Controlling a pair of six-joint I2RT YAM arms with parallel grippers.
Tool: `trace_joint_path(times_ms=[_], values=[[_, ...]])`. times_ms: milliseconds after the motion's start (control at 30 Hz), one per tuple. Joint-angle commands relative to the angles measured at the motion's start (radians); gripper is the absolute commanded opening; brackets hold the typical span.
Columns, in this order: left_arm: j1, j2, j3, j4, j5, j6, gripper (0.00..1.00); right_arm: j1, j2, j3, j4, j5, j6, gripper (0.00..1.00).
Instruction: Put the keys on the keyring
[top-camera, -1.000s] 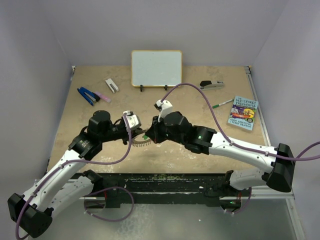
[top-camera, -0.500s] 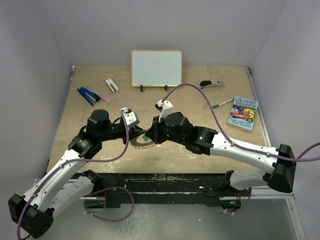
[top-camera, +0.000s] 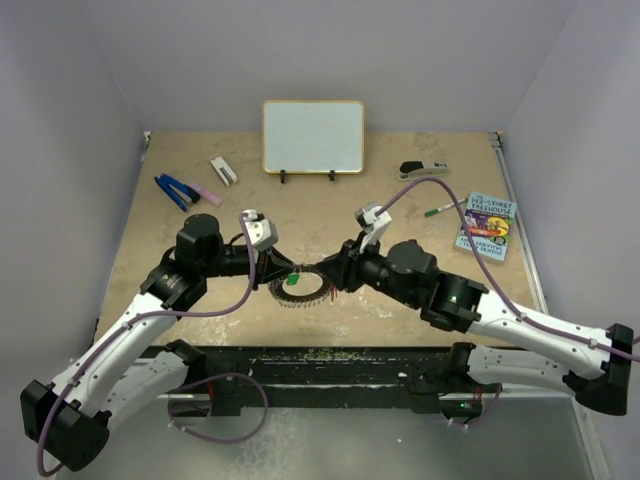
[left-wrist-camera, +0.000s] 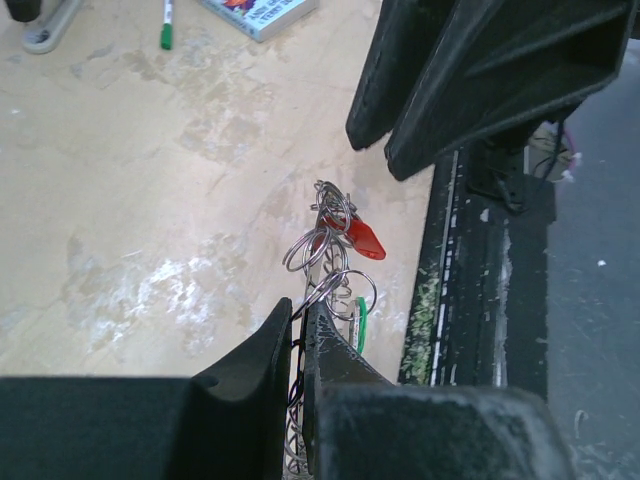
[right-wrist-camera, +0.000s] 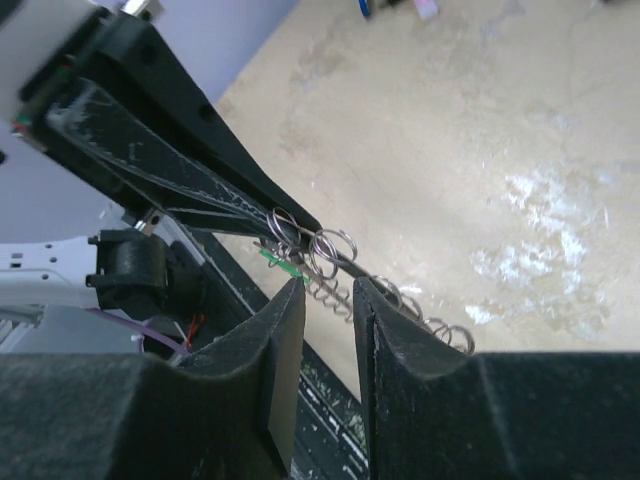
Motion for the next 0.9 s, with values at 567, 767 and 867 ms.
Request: trace_joint_path(times_ms=[567, 767, 867], values=[[0.02, 0.07, 0.034, 0.233, 0.189, -0.328, 0.04, -0.002, -0.002, -0.063, 0.345, -0.162, -0.291, 0.31], [0.02, 0.07, 0.043, 0.233, 0.192, -0.345, 0.04, -0.002, 0.008, -0.065, 0.348, -0.158, -0.299, 0.3], [0.021, 0.066, 0.047, 0.231, 0.189, -0.348, 0.04, -0.001, 0.019, -0.065, 0.34, -0.145, -0.302, 0.28]])
